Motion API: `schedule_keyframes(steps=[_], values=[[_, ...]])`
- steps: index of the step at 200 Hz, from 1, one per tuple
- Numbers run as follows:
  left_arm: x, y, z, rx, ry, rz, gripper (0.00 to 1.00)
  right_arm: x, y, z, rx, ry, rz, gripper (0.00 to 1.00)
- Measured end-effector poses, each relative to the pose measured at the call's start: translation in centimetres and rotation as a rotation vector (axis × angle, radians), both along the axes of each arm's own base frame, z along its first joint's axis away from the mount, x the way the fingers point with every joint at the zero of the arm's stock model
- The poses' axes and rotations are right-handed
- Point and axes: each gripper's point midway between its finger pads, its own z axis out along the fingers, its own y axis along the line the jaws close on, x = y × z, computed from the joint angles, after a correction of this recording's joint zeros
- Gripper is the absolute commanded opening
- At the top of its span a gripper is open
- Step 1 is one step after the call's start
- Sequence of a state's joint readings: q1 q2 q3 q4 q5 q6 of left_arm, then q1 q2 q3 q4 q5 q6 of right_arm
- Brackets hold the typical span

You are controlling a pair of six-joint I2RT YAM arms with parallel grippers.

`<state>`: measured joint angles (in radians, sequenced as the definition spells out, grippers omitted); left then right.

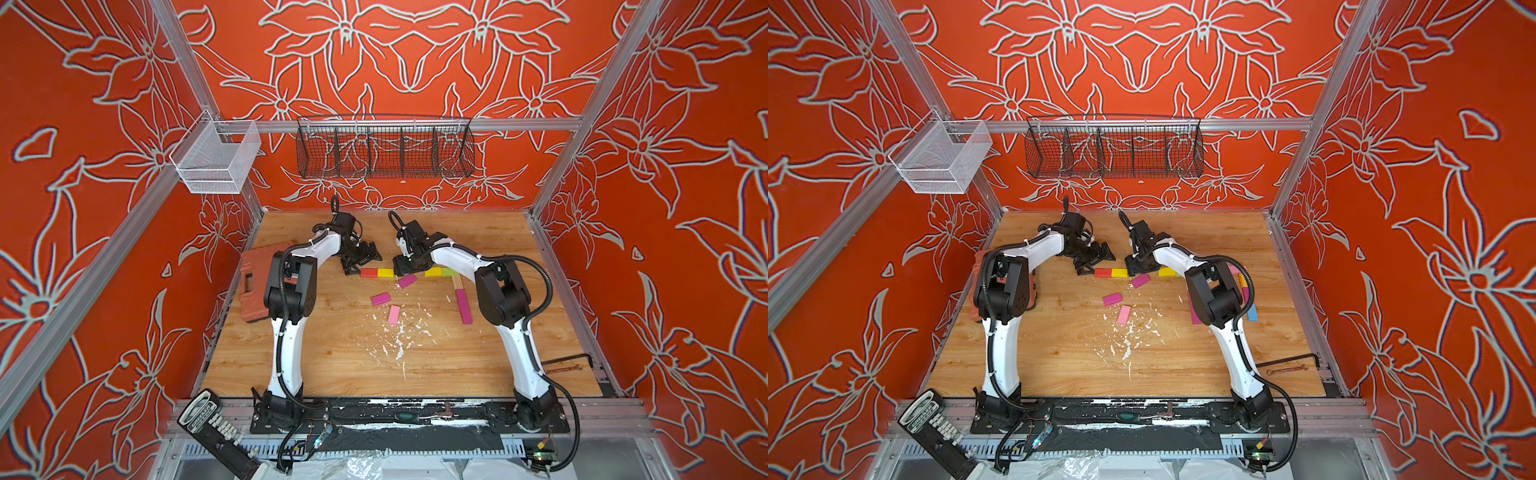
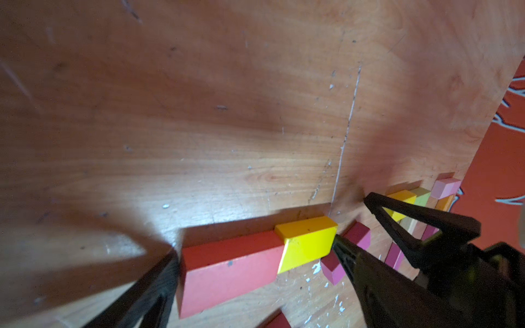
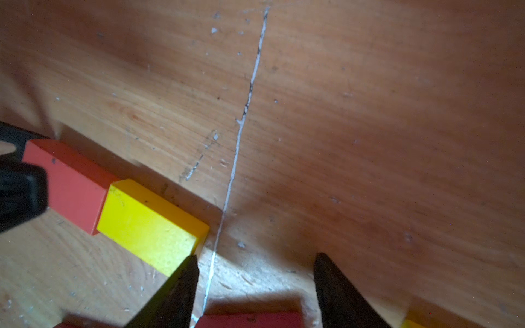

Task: Assemble the number 7 with building blocks
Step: Adjust the building block at the center of the board, then pick up the building block from the center of the board.

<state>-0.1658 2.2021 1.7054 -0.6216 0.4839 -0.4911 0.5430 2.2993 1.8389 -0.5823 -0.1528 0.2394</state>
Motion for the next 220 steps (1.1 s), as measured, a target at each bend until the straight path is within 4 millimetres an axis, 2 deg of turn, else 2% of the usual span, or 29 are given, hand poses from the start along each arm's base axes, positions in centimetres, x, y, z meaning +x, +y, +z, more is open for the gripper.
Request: schedule_keyframes(steps=[26,49,64,91,159,220], values=[[0.1,0.4,0.1,0.002,-0.005,0.003,0.98,-0.1,-0.1,0.1,-0.003,0.001,-0.001,0.71],[-0.3,1.5,0.1,0.023,-0.007,0.014,0.99,-1.0,-0.7,0.1,-0.016,0.016,0.000,0.74],[-0.9,2.4,0.1,0.041,-0.002,0.024,0.97,-1.7,-1.1,0.1,-0.024,0.023,0.004,0.78],[-2.4,3.5,0.4,0.064,0.010,0.040,0.98,-2.8,-1.8,0.1,-0.035,0.035,0.014,0.79],[-5.4,4.0,2.8,0.067,-0.024,0.044,0.97,-3.4,-1.7,0.0,-0.016,0.034,0.036,0.78],[-7.6,4.3,3.0,0.067,-0.020,0.044,0.97,-4.0,-0.7,0.1,0.025,0.030,0.065,0.77]])
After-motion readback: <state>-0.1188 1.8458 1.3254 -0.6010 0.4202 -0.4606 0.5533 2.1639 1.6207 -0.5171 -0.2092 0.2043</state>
